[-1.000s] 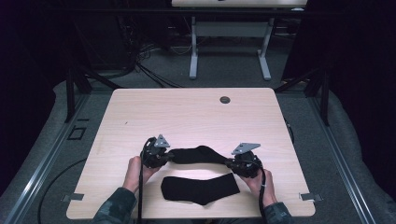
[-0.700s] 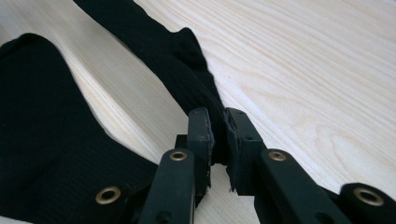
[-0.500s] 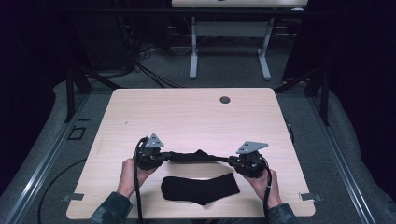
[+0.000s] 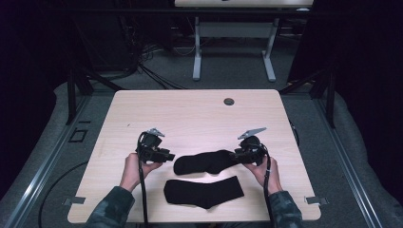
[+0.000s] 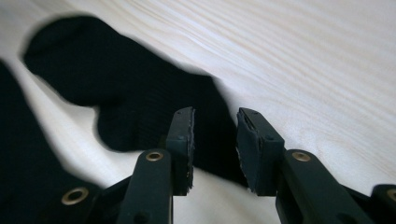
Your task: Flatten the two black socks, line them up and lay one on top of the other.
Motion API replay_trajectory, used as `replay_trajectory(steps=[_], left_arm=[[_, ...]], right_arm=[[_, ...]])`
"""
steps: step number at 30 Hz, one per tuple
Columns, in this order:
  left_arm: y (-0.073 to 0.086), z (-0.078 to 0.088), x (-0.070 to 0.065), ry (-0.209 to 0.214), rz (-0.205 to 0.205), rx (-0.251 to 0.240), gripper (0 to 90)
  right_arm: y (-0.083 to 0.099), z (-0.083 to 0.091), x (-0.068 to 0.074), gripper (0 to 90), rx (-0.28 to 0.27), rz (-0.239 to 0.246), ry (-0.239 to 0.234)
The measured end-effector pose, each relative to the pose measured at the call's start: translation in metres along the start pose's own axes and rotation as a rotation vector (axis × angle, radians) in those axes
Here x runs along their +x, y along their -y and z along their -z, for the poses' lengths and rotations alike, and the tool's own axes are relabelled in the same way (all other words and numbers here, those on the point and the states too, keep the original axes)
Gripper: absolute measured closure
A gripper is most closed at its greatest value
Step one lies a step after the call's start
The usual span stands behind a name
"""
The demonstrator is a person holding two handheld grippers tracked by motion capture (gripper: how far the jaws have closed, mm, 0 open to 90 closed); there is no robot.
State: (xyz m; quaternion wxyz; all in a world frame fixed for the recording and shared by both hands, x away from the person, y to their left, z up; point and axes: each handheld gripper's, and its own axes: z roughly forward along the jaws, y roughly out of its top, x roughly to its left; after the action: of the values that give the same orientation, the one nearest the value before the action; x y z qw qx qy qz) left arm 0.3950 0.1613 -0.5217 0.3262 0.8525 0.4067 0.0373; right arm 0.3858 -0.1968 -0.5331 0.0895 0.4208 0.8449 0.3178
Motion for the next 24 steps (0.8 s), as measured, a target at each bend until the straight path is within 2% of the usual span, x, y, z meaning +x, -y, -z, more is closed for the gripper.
replay_trajectory(steps=[2, 3, 4, 6, 9, 12, 16, 17, 19, 20, 21, 24], left_arm=[[0.0, -0.002, 0.001, -0.001, 0.009, -0.027, 53.9], [0.0, -0.002, 0.0, -0.019, 0.006, -0.026, 51.4], [0.0, -0.004, -0.002, -0.021, 0.006, -0.023, 47.3], [0.0, -0.006, -0.003, -0.051, 0.004, -0.027, 43.5], [0.001, -0.008, -0.003, -0.051, 0.026, -0.043, 40.6], [0.001, -0.015, -0.006, -0.068, 0.042, -0.046, 34.5], [-0.003, -0.025, -0.013, -0.1, 0.019, -0.042, 27.4], [-0.004, -0.028, -0.014, -0.108, 0.015, -0.04, 26.1], [-0.005, -0.035, -0.016, -0.118, 0.005, -0.021, 23.4], [-0.005, -0.043, -0.017, -0.127, 0.002, 0.001, 21.3], [-0.005, -0.043, -0.017, -0.127, 0.002, 0.001, 20.8], [-0.004, -0.057, -0.019, -0.155, -0.015, 0.043, 20.4]], right_arm=[[0.0, -0.002, -0.002, 61.6, -0.004, 0.002, 0.014], [0.0, -0.001, -0.002, 60.3, -0.029, -0.013, 0.035], [0.001, 0.004, -0.003, 58.1, -0.054, -0.013, 0.036], [0.004, 0.008, -0.004, 58.2, -0.06, -0.012, 0.05], [0.008, 0.013, -0.006, 60.2, -0.084, -0.016, 0.069], [0.012, 0.013, -0.008, 62.0, -0.069, -0.016, 0.091], [0.012, 0.004, -0.01, 66.7, -0.03, -0.01, 0.096], [0.012, 0.001, -0.01, 68.0, -0.034, -0.011, 0.09], [0.011, -0.004, -0.009, 69.3, -0.021, -0.004, 0.085], [0.011, -0.011, -0.01, 70.2, 0.004, -0.002, 0.078], [0.011, -0.011, -0.01, 70.2, 0.004, -0.002, 0.078], [0.012, -0.021, -0.01, 72.0, 0.03, -0.003, 0.081]])
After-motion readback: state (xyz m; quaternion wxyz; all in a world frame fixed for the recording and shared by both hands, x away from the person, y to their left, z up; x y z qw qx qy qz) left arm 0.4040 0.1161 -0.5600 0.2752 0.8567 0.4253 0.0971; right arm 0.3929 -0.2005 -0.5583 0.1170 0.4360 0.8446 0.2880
